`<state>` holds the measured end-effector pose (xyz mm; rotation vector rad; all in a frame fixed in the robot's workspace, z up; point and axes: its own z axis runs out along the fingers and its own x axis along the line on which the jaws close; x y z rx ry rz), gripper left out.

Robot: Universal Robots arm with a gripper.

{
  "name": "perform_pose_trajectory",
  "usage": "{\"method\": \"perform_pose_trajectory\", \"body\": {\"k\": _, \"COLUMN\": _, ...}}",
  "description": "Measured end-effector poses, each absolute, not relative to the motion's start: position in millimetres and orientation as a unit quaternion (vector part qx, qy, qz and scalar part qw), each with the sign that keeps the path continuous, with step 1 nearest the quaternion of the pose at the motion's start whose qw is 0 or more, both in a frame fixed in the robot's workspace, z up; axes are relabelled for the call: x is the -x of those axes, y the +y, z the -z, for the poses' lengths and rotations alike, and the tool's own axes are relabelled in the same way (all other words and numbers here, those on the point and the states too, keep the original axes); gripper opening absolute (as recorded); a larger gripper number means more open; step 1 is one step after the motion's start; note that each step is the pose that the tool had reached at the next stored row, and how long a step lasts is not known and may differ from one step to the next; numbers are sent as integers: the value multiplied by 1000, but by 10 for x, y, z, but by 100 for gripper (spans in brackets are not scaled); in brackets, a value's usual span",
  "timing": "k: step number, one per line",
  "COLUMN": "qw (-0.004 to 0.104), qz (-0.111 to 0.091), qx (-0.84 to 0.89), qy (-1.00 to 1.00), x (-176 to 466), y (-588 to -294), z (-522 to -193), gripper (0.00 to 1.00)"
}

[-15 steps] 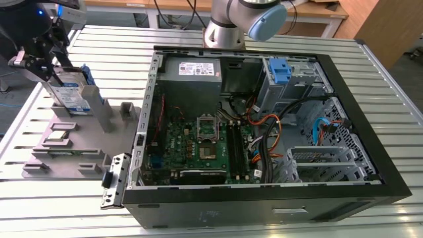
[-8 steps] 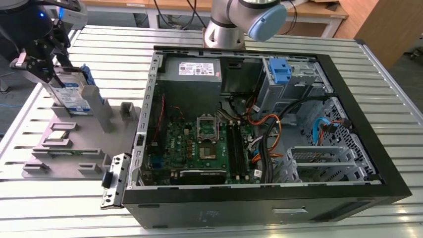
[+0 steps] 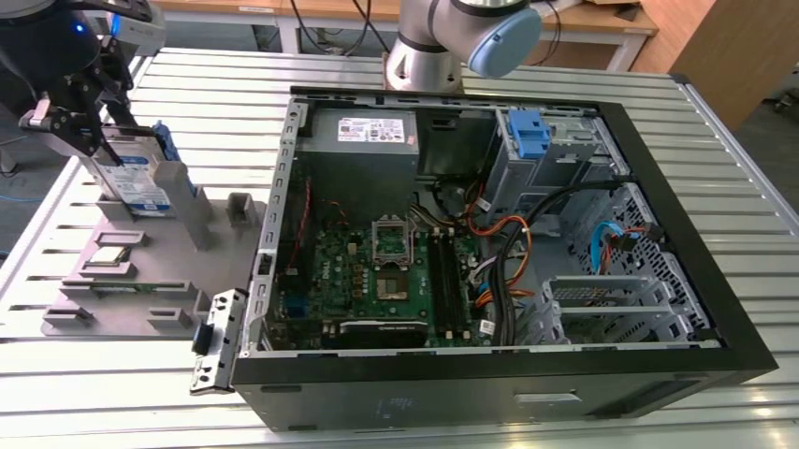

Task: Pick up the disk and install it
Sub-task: 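Pick up the disk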

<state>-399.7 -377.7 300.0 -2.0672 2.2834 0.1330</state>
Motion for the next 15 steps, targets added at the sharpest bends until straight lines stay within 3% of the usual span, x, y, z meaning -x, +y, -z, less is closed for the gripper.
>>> {"method": "perform_pose_trajectory", "body": {"k": 15, "qw": 26, "qz": -39, "qx": 670, "qy": 741, "x": 3996, "y": -3741, "z": -2998, "gripper": 59}}
